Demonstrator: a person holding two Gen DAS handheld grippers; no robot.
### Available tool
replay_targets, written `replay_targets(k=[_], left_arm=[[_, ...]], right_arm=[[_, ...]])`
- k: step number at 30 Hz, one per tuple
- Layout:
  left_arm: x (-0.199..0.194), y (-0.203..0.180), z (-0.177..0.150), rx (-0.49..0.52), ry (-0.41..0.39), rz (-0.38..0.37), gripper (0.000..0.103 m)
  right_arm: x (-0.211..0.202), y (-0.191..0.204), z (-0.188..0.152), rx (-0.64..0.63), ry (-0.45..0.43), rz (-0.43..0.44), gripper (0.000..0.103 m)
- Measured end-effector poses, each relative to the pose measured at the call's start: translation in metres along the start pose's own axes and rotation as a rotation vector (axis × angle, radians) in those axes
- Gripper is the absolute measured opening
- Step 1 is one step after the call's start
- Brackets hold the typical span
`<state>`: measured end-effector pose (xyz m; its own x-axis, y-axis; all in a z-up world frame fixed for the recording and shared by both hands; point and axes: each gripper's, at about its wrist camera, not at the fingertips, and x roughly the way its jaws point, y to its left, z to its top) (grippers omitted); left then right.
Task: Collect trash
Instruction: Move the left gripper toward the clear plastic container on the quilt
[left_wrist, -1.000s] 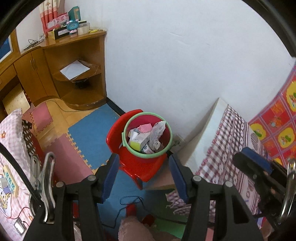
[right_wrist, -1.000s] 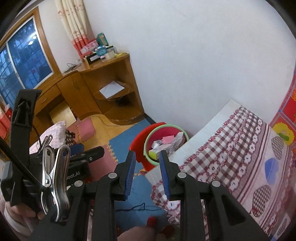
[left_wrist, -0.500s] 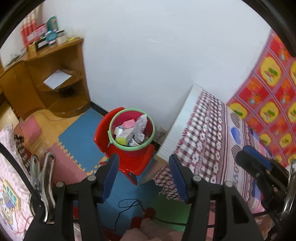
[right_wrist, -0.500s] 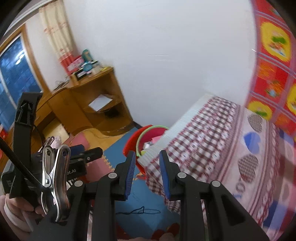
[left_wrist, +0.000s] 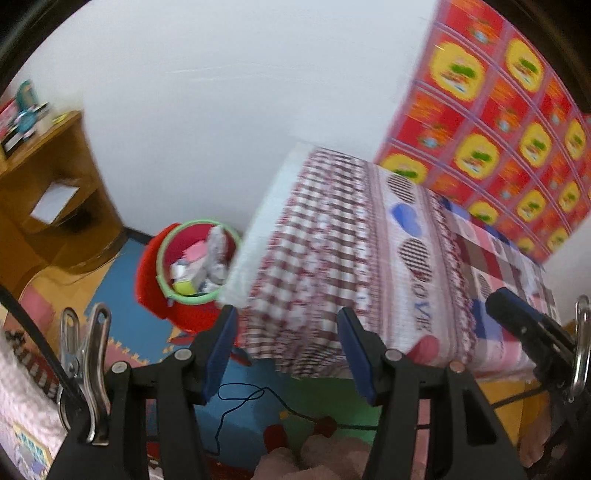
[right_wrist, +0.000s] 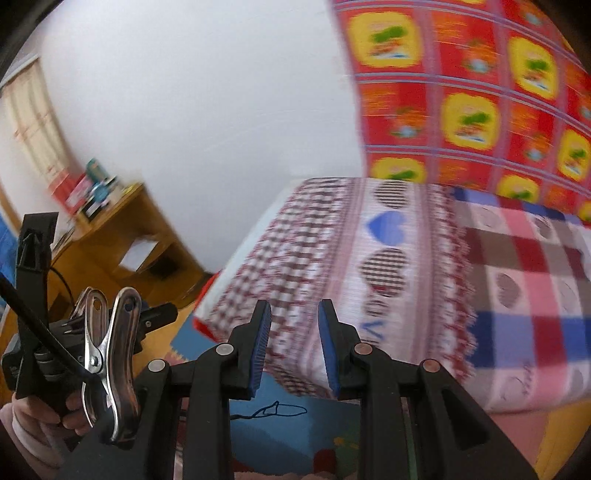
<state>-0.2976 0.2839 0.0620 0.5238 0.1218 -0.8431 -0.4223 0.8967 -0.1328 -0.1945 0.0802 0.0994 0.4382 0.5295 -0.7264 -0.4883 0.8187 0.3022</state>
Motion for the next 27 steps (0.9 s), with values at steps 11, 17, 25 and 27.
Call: replay_targets(k=[11,17,25,27], left_arm=[[0.021,-0.126,-0.003,0.170,0.030,-0.104,0.059],[0.028,-0.200,-0.009,0.221,0.055,-0.147,0.059],[0.036,-0.302,-0.001,0.288,0.069,-0.185,0.059],[0.039,-0.323,0.000,0.311,0.067,-0.192,0.059]], right_arm=[[-0.070,-0.123,-0.027,0.168,-0.059,-0.151,0.028],[-0.103,-0.187,-0.037,0.210,-0.067,-0.195,0.028],[-0.138,-0.270,-0.049,0.282,-0.084,-0.245,0.028],[-0.142,-0.288,-0.053,0.318,-0.079,-0.254,0.028]])
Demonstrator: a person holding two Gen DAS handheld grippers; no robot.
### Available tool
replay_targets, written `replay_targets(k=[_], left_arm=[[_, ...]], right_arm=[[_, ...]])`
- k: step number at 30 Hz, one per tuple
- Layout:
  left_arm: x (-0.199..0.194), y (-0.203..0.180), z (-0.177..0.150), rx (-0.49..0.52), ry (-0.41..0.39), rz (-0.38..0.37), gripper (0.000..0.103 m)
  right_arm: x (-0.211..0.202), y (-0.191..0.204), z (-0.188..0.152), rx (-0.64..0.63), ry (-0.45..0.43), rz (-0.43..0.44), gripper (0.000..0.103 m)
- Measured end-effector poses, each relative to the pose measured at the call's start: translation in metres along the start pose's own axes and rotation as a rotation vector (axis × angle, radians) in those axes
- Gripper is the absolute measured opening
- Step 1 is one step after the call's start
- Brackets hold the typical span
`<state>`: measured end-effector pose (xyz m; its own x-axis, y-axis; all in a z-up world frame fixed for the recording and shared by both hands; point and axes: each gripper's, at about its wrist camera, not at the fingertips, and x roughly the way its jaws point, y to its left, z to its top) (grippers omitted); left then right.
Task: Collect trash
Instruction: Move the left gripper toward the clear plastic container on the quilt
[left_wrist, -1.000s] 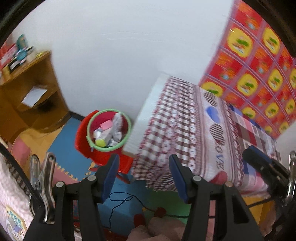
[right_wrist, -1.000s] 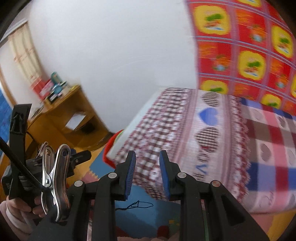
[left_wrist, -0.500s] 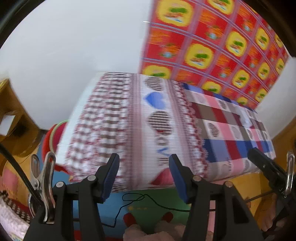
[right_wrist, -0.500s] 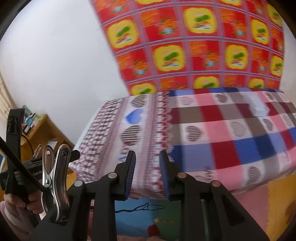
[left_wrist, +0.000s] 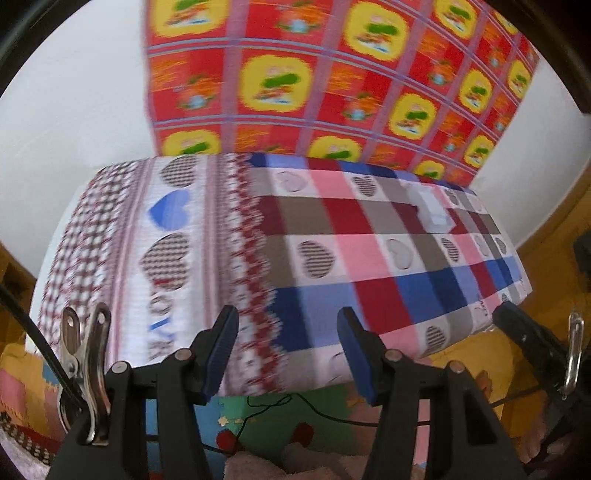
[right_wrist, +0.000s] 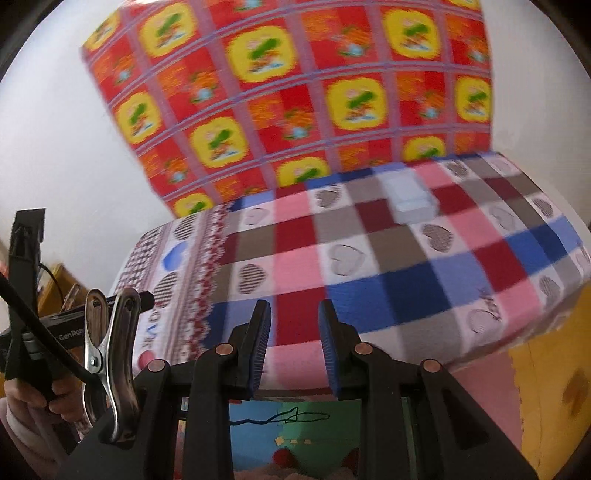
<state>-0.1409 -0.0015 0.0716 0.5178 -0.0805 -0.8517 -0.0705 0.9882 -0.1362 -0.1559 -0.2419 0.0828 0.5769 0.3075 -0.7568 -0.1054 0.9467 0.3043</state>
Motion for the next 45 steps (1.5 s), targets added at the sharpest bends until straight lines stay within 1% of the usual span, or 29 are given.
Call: replay_targets(k=[4,10,14,18,21,24,26,28,29,30,31,32,36,40,42,45], left_arm=[[0.015,-0.035,0.016,0.060,0.008,-0.015,0.059],[0.043,-0.081,0.049,0.153,0.009,-0.053,0.059],[0.069,-0.111,0.075,0.221,0.010,-0.093,0.059],[0.097,-0.135,0.104,0.261,0.025,-0.134,0.059],[0.117,-0.151,0.125,0.297,0.024,-0.158,0.059],[0.138,-0.167,0.143,0.341,0.026,-0.175,0.059],[0.152,-0.177,0.154,0.369,0.032,-0.179,0.055],[0.165,-0.189,0.165,0.392,0.046,-0.184,0.050],[0.170,-0.193,0.169,0.401,0.047,-0.195,0.049],[0.176,-0.199,0.174,0.409,0.043,-0.206,0.046],[0.181,-0.204,0.178,0.415,0.039,-0.208,0.042],[0.189,-0.211,0.183,0.424,0.038,-0.209,0.041],[0.216,-0.231,0.197,0.422,0.057,-0.230,0.037],[0.246,-0.248,0.213,0.390,0.092,-0.241,0.037],[0.265,-0.256,0.222,0.359,0.119,-0.233,0.036],[0.291,-0.262,0.234,0.284,0.155,-0.239,0.036]], right_arm=[[0.004,-0.033,0.004,0.063,0.014,-0.017,0.028],[0.018,-0.068,0.014,0.127,0.037,-0.052,0.028],[0.030,-0.085,0.028,0.146,0.044,-0.100,0.028],[0.046,-0.096,0.042,0.151,0.060,-0.130,0.028],[0.060,-0.108,0.051,0.193,0.073,-0.151,0.028],[0.070,-0.117,0.052,0.221,0.086,-0.175,0.028],[0.078,-0.127,0.054,0.257,0.112,-0.182,0.028],[0.084,-0.134,0.057,0.280,0.117,-0.176,0.028],[0.088,-0.139,0.059,0.286,0.119,-0.179,0.028],[0.092,-0.142,0.061,0.288,0.121,-0.182,0.027],[0.095,-0.144,0.062,0.287,0.123,-0.181,0.027],[0.098,-0.146,0.064,0.285,0.127,-0.180,0.024],[0.123,-0.155,0.074,0.279,0.162,-0.183,0.021],[0.140,-0.165,0.081,0.284,0.182,-0.172,0.020],[0.148,-0.170,0.086,0.277,0.190,-0.171,0.020],[0.157,-0.180,0.092,0.269,0.196,-0.172,0.020]])
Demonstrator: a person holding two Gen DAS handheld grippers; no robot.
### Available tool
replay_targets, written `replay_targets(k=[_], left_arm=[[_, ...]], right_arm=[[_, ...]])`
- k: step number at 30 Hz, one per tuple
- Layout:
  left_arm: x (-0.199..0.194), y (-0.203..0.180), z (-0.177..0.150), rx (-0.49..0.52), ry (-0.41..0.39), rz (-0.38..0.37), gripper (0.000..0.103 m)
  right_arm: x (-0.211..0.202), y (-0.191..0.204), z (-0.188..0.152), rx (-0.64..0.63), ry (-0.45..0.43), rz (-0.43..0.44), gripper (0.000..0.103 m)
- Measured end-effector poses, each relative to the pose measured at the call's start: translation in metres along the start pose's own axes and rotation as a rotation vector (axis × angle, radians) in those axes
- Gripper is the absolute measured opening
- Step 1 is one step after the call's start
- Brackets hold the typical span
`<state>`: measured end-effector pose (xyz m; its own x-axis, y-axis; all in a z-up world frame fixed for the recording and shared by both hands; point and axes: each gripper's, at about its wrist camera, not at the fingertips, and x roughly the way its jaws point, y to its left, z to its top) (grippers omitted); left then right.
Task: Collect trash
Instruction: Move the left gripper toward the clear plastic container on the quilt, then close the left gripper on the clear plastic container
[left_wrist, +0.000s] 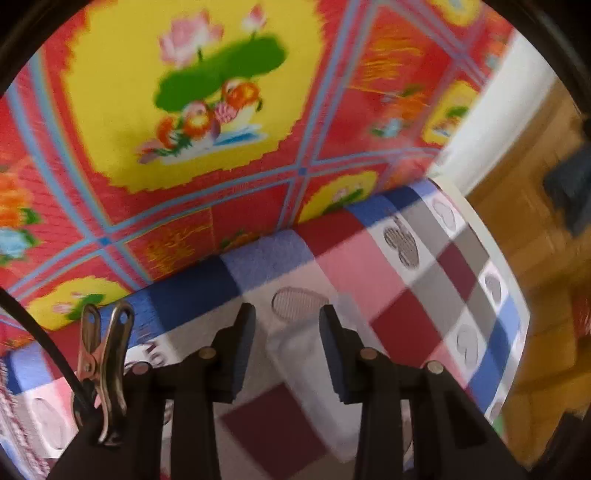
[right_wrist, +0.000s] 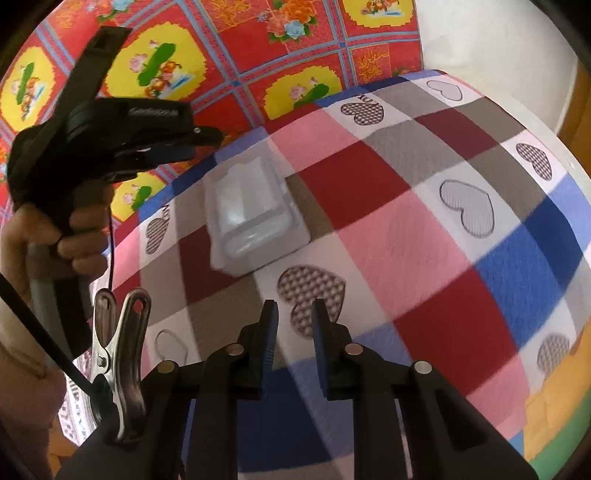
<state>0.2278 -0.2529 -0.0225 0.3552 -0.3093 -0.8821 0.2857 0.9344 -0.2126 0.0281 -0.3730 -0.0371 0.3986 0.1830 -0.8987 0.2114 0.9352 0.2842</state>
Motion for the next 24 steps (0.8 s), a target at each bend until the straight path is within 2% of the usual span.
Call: replay_targets(k=[4,8,11,16,24], left_arm=[[0.028,0.001,0.016,-0.049,0.029,-0.010,0.036],[0.046,-0.003,0.016,-0.020,0.083,0.025,0.036],[0.057,-0.006,0.007,0.026,0.139,0.063,0.029],[0.049,-0.002,-0.011,0.068,0.141,0.107,0.022],[0.013,0.033,-0.064,-0.027,0.160,0.129,0.021]], right_arm=[[0.010,-0.006,0.013,-0.011,0.008,0.007,0.020],[0.021,-0.007,0.022,-0.029,0.027,0.018,0.020],[0.026,-0.007,0.027,-0.043,0.034,0.018,0.020],[0.029,-0.009,0.030,-0.060,0.040,0.012,0.020],[0.031,-0.002,0.031,-0.081,0.030,0.018,0.020]])
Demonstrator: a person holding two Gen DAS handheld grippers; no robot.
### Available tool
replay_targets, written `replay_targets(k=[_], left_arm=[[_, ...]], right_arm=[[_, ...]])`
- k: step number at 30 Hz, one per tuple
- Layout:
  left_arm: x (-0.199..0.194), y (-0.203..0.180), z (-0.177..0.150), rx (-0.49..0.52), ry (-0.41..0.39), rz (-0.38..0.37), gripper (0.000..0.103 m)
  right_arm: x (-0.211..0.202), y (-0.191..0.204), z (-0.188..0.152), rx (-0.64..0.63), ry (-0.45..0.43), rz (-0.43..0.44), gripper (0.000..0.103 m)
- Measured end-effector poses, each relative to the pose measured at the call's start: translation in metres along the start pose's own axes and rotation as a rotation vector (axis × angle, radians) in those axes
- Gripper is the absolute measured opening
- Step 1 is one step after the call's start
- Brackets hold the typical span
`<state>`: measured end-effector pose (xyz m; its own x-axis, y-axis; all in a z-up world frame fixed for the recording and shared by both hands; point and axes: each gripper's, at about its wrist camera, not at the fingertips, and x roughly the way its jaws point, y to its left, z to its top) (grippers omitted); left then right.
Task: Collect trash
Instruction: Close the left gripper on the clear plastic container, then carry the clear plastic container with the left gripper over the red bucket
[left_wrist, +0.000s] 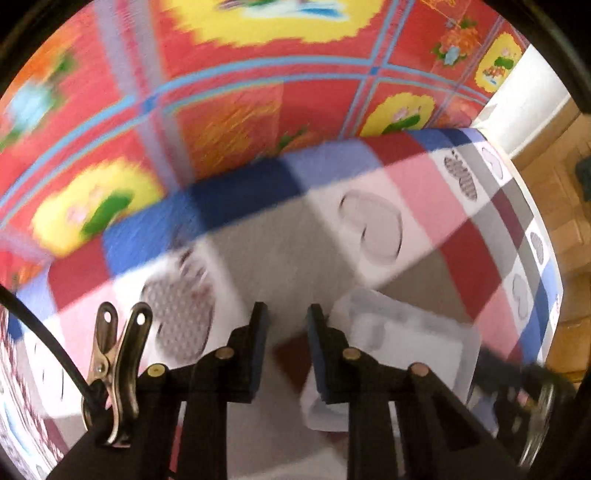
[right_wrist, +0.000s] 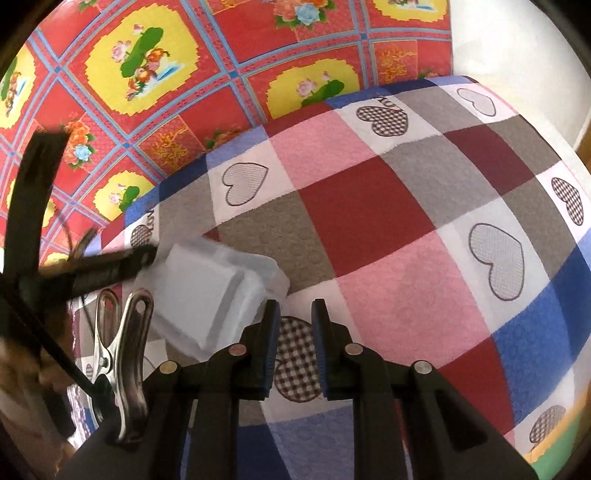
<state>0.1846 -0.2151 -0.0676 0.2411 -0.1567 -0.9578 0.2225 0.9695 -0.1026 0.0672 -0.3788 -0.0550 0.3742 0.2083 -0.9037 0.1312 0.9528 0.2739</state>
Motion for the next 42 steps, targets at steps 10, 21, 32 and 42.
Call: replay_targets(k=[10,21,32,42], left_arm=[[-0.027,0.028,-0.068,-0.118,0.012,-0.059,0.021],[-0.029,0.013,-0.078,0.013,-0.051,-0.021,0.019],[-0.051,0.026,-0.113,-0.113,-0.072,-0.033,0.007],[-0.092,0.056,-0.165,-0.328,-0.118,0.038,0.007]], right_arm=[[-0.002,0.006,-0.006,-0.018,-0.018,0.020,0.020],[0.008,0.024,-0.012,-0.135,-0.042,-0.064,0.018],[0.000,0.037,-0.024,-0.177,-0.016,0.046,0.018],[-0.013,0.082,-0.044,-0.342,0.015,0.144,0.018]])
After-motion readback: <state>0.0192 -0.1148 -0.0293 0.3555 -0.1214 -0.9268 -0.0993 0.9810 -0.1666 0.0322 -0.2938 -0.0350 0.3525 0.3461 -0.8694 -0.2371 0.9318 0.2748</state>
